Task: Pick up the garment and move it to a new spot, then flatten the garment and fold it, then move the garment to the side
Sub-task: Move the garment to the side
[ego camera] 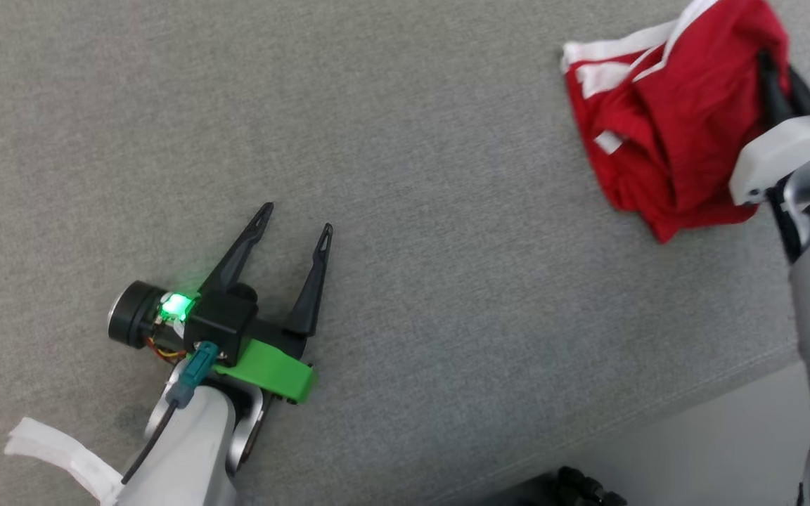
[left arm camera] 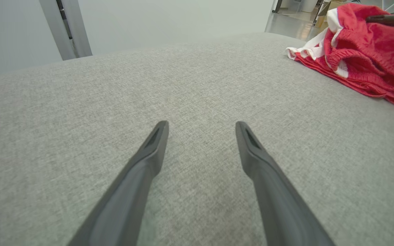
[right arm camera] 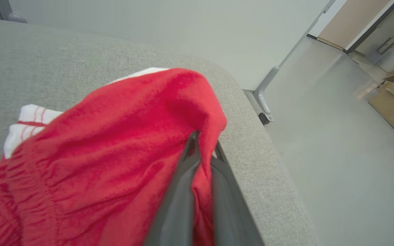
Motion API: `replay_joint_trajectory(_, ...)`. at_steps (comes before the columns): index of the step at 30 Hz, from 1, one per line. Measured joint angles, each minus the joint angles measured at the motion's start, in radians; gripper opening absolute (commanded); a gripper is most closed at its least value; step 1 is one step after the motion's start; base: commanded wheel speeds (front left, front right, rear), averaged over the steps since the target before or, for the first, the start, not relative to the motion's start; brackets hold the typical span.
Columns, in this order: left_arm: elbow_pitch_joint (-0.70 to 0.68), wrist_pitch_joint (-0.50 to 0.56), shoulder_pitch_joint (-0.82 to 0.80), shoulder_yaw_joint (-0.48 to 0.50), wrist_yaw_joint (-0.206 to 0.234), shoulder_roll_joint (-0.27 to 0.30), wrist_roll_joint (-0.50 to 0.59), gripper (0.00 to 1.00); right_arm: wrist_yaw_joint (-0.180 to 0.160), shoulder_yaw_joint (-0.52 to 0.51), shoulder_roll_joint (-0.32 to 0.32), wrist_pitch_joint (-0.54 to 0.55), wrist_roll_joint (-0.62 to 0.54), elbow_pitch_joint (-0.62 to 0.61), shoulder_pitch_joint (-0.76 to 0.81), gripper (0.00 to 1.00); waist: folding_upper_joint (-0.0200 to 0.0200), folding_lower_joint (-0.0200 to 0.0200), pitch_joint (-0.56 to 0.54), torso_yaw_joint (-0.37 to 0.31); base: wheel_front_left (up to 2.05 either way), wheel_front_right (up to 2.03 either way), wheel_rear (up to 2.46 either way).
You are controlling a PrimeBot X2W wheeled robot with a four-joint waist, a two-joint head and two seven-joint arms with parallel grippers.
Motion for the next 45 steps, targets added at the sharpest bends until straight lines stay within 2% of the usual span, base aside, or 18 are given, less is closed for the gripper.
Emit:
replay_joint_trajectory(7, -0.022, -0.002, -0.044, -0.023, -0.002, 0.008, -0.005, 1.00, 0.000, -0.242, -0.120, 0.060, -0.153, 0.002, -0.085, 0.00, 0.0000, 0.0000, 0.083, 0.071, 0.00, 0.00, 0.00)
replay_joint_trajectory(8, -0.026, -0.003, -0.047, -0.026, -0.004, 0.007, -0.006, 1.00, 0.000, -0.269, -0.131, 0.067, -0.169, -0.001, -0.088, 0.07, 0.0000, 0.0000, 0.090, 0.079, 0.00, 0.00, 0.00)
replay_joint_trajectory(9, -0.030, -0.003, -0.049, -0.029, -0.005, 0.004, -0.006, 1.00, 0.000, -0.301, -0.140, 0.071, -0.190, -0.006, -0.092, 0.45, 0.0000, 0.0000, 0.099, 0.089, 0.00, 0.00, 0.00)
replay_joint_trajectory(10, -0.033, -0.003, -0.054, -0.031, -0.005, 0.002, -0.006, 1.00, 0.000, -0.328, -0.146, 0.074, -0.209, -0.013, -0.094, 0.91, 0.0000, 0.0000, 0.107, 0.097, 0.00, 0.00, 0.00)
replay_joint_trajectory(11, -0.035, -0.006, -0.057, -0.033, -0.005, 0.000, -0.006, 1.00, 0.000, -0.353, -0.151, 0.071, -0.217, -0.012, -0.099, 1.00, 0.0000, 0.0000, 0.114, 0.105, 0.00, 0.00, 0.00)
replay_joint_trajectory(17, -0.026, -0.010, -0.063, -0.022, -0.006, -0.015, -0.008, 1.00, 0.000, -0.422, -0.123, -0.003, -0.257, -0.020, -0.120, 1.00, 0.0000, 0.0000, 0.118, 0.128, 0.00, 0.00, 0.00)
replay_joint_trajectory(20, -0.008, -0.009, -0.060, 0.008, -0.006, -0.018, -0.009, 1.00, 0.000, -0.402, -0.087, -0.030, -0.247, -0.035, -0.124, 1.00, 0.0000, 0.0000, 0.099, 0.129, 0.00, 0.00, 0.00)
replay_joint_trajectory(22, 0.001, -0.004, -0.048, 0.036, -0.006, -0.019, -0.009, 1.00, 0.000, -0.353, -0.046, -0.036, -0.224, -0.055, -0.125, 1.00, 0.0000, 0.0000, 0.080, 0.127, 0.00, 0.00, 0.00)
replay_joint_trajectory(25, 0.015, -0.002, -0.029, 0.079, -0.005, -0.020, -0.007, 1.00, 0.000, -0.223, 0.009, -0.038, -0.175, -0.141, -0.106, 1.00, -0.0001, 0.0000, 0.046, 0.125, 0.00, 0.00, 0.00)
replay_joint_trajectory(30, 0.041, -0.001, 0.002, 0.134, 0.001, -0.030, 0.003, 1.00, 0.000, -0.081, 0.062, -0.038, -0.067, -0.235, -0.018, 1.00, -0.0001, 0.0000, -0.014, 0.129, 0.00, 0.00, 0.00)
replay_joint_trajectory(35, 0.069, 0.000, 0.037, 0.197, 0.014, -0.048, 0.007, 1.00, 0.000, 0.041, 0.094, -0.038, 0.045, -0.291, 0.072, 1.00, -0.0001, 0.0000, -0.084, 0.145, 0.00, 0.00, 0.00)
replay_joint_trajectory(45, 0.103, 0.000, 0.131, 0.306, 0.028, -0.082, 0.002, 1.00, 0.000, 0.188, 0.120, -0.038, 0.216, -0.347, 0.332, 1.00, -0.0001, 0.0000, -0.220, 0.199, 0.00, 0.00, 0.00)
